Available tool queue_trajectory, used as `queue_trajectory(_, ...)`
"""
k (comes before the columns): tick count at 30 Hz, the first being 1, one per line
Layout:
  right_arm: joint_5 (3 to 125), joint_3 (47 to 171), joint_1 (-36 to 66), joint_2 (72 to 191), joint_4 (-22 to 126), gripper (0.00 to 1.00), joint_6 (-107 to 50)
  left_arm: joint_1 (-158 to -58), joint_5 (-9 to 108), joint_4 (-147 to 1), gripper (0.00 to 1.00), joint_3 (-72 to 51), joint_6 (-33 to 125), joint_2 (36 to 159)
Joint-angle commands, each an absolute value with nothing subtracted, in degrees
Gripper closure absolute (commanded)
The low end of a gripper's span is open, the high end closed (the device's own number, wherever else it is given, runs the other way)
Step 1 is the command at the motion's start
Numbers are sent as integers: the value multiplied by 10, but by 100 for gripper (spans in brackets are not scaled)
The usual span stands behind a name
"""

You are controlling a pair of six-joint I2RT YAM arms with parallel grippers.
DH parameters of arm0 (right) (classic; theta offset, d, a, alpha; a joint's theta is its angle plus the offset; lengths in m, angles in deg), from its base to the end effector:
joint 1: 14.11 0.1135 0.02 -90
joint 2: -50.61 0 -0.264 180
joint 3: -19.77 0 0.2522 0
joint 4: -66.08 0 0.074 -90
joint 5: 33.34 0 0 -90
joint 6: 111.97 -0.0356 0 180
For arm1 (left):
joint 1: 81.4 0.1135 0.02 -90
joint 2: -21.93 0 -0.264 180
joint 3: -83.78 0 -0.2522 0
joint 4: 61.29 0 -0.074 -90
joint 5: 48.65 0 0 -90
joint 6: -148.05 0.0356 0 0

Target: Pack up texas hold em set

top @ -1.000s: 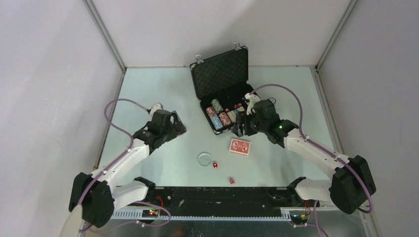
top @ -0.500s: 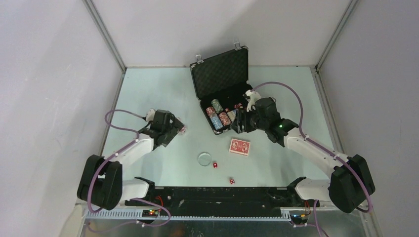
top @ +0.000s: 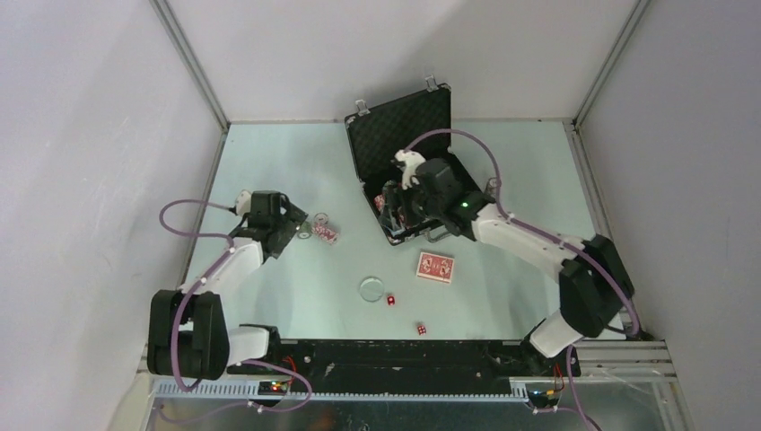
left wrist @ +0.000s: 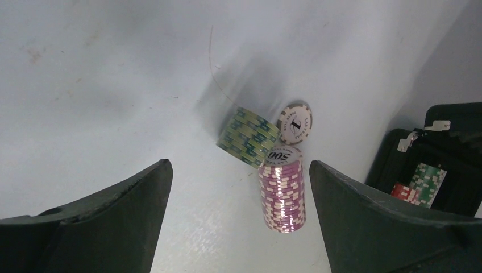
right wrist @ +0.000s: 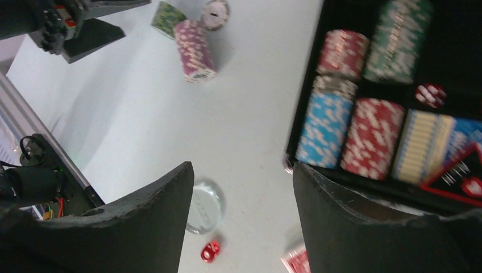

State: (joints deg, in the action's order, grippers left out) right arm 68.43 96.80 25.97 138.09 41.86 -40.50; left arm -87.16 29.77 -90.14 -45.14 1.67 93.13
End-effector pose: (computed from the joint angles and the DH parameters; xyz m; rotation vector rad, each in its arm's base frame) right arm 0.2600 0.2283 0.2696 -0.5456 2.2100 0.7875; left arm 0.2427 -0.0173 0.1945 -1.1160 2.1455 -0.2568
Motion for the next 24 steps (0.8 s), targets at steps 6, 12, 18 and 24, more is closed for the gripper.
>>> queue_trajectory(6, 675, 1167, 346, 1549, 367, 28, -363, -827, 390, -848, 4, -444, 91, 952)
queue_trajectory(12, 642, 1318, 387, 1674, 296, 23, -333, -818, 400, -828, 5, -454, 92, 959)
queue_trajectory(18, 615, 1432, 407, 1770, 235, 17, -313, -808, 405, -821, 6, -470, 93, 964)
queue_trajectory(24, 605, 1496, 417, 1840, 229, 21, -315, -767, 403, -807, 6, -507, 74, 949)
